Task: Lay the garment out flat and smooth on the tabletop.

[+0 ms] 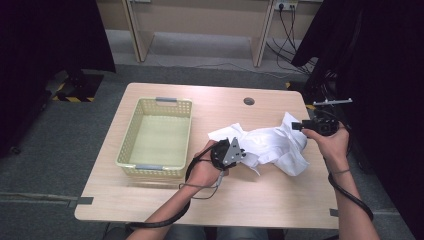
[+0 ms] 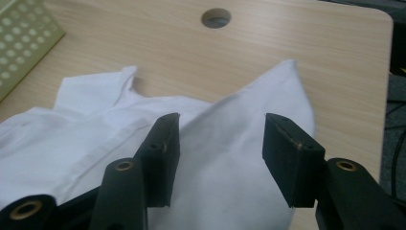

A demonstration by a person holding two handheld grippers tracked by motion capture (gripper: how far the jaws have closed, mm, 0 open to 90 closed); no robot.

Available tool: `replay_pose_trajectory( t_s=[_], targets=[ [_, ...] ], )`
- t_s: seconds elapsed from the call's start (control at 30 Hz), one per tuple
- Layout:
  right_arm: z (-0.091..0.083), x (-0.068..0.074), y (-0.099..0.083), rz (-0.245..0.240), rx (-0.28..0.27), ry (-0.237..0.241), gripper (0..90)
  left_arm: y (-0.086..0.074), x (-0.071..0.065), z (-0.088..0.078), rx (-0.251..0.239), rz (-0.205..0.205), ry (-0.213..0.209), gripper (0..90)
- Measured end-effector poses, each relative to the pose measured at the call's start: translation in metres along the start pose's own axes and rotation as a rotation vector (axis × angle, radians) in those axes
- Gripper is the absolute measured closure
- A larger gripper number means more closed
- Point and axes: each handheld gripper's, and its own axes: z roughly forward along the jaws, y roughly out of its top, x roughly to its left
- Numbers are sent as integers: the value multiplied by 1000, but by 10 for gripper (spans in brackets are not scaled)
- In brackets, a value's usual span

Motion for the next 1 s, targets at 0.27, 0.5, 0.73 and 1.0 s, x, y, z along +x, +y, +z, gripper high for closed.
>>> replay_pose_trajectory(
  t_s=[0.27,0.5,0.73,1.0],
  targets=[
    [-16,38,11,-130,-27,27,445,1,1,0,-3,-2,5,820],
    [-7,73,9,-233,37,68,453,2,1,0,0,-5,9,824],
    [17,86,-6,-349,161,120,464,1,3,2,7,-8,18,827],
    [15,106,-10,-436,172,249,475,3,5,4,15,7,35,826]
  ],
)
